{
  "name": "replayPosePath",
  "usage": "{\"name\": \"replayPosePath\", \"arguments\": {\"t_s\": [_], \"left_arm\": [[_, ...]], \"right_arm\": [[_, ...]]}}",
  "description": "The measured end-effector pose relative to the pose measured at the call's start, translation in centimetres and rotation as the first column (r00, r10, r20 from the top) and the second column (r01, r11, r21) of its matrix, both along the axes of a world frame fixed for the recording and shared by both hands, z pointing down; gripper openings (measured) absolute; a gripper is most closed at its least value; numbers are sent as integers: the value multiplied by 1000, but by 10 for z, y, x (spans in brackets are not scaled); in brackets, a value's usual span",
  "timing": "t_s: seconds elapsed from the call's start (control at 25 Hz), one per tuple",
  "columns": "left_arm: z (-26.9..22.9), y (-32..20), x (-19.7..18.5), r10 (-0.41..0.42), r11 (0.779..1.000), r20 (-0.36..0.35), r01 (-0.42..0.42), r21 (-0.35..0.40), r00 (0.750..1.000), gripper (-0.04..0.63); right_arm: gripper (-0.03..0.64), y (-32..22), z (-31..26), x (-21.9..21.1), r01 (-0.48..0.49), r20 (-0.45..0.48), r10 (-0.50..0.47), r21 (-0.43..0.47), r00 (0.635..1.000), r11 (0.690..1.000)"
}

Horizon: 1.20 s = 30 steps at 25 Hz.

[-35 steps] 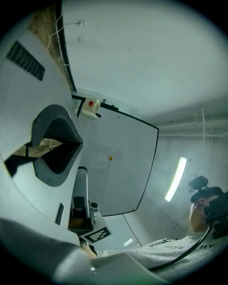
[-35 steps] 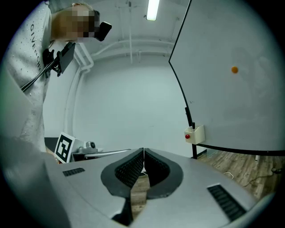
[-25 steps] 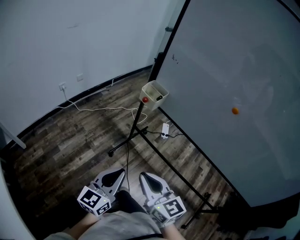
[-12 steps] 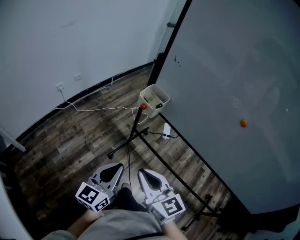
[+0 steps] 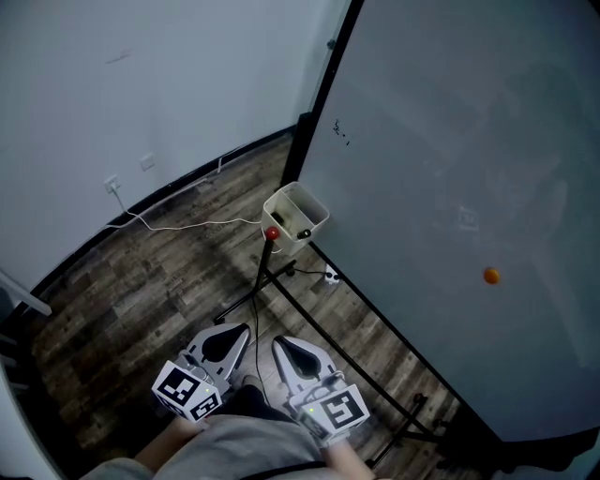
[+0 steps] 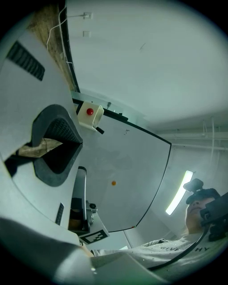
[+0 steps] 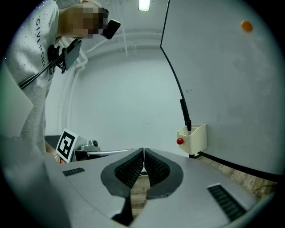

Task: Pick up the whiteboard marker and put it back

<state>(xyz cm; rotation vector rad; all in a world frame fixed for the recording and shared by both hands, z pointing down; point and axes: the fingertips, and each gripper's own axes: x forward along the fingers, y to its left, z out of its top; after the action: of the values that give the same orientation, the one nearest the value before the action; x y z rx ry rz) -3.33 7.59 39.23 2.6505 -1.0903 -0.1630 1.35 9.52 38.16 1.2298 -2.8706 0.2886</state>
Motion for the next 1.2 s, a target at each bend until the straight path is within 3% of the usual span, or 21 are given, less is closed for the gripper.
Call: {"name": "replayPosePath", "arguments": {"t_s": [0.16,0.28,0.52,0.84,1.2], "left_arm": [[-1,-22,10,5,1000,7,-5,2,1000,15],[1,-39,14,-2,1000,14,2,0,1000,15],[3,-69,24,-15,1000,19,15,6,1000,15],[2,-85,52,33,999,9,-33,18,999,15],[10,-108,50,36,999,3,-36,-10,999,15]], "right_arm": [[20,-24,6,11,2,-2,-2,-26,1000,1000],[20,-42,2,11,26,30,-25,-17,999,1000],[20,-73,6,24,18,8,-18,11,1000,1000],[20,-88,9,36,20,8,-20,11,1000,1000],[20,-111,18,36,15,14,-15,-11,1000,1000]]}}
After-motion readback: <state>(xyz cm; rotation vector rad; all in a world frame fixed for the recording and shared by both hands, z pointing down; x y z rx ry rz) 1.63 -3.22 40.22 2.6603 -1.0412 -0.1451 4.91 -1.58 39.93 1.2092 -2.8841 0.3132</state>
